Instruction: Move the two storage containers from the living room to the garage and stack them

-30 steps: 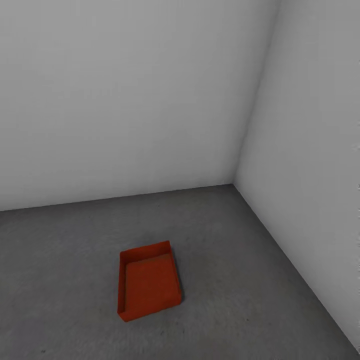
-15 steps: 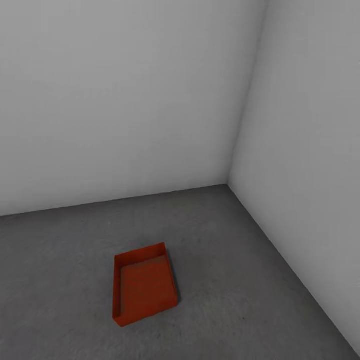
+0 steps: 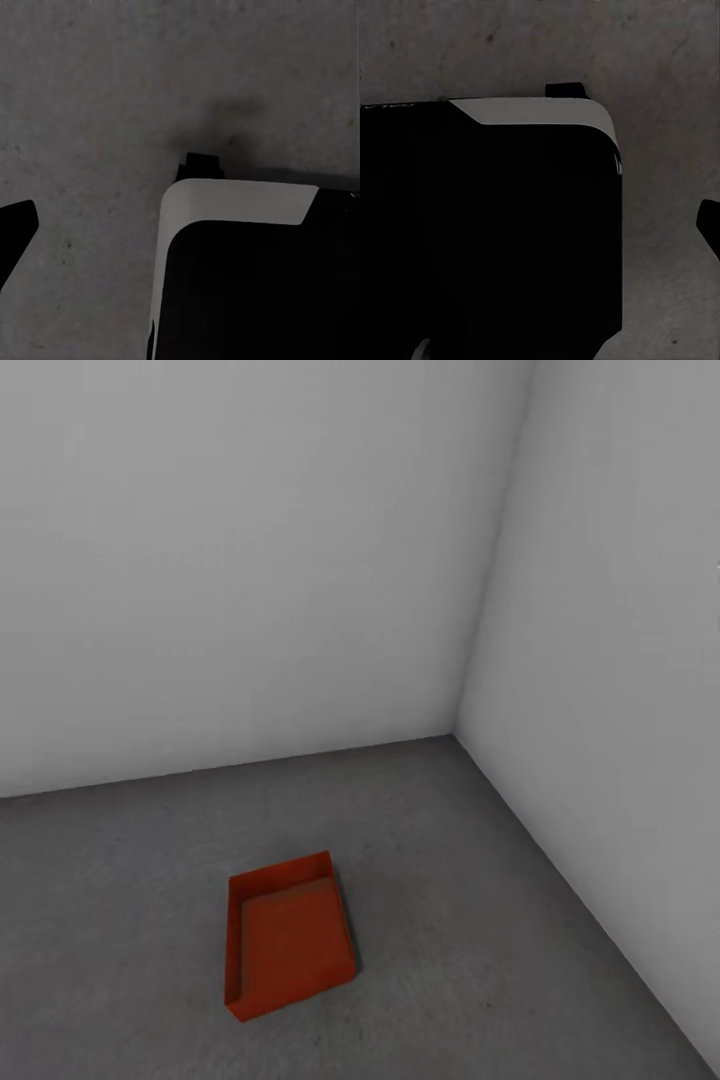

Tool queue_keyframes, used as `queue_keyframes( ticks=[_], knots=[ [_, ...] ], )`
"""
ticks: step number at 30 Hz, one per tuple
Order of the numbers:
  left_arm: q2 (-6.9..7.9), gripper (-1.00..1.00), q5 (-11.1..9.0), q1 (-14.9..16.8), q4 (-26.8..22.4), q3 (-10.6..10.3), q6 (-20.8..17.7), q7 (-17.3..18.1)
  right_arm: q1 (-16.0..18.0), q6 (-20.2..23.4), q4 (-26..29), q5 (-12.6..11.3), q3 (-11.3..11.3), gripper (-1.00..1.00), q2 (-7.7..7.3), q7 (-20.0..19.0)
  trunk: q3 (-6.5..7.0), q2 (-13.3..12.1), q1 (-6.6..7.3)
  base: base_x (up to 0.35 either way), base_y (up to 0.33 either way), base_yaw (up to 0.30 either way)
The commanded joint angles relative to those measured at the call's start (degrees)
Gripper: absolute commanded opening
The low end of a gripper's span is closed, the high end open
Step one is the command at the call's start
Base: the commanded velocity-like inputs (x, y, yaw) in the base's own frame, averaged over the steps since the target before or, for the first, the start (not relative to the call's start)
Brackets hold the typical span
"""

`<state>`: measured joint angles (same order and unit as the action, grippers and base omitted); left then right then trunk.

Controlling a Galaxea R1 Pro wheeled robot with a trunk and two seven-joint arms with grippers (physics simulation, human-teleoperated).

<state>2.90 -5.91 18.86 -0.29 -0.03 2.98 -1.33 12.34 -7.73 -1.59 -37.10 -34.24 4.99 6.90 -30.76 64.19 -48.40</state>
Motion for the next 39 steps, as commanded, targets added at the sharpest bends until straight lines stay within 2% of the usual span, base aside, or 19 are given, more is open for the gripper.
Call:
queue_keyframes(
  ticks=[1,39],
  knots=[
    [0.00,1.00,-0.59,0.03,0.05,-0.06,0.18,-0.01,0.06,-0.27,-0.17,-0.43,-0.44,1.00,0.05,0.05,0.04,0.03,0.00,0.000,0.000,0.000],
    [0.00,1.00,-0.59,0.05,0.10,-0.06,0.09,-0.07,0.06,-0.27,-0.17,-0.46,-0.44,1.00,0.07,0.05,3.46,0.03,0.00,0.000,0.000,0.000]
  ],
)
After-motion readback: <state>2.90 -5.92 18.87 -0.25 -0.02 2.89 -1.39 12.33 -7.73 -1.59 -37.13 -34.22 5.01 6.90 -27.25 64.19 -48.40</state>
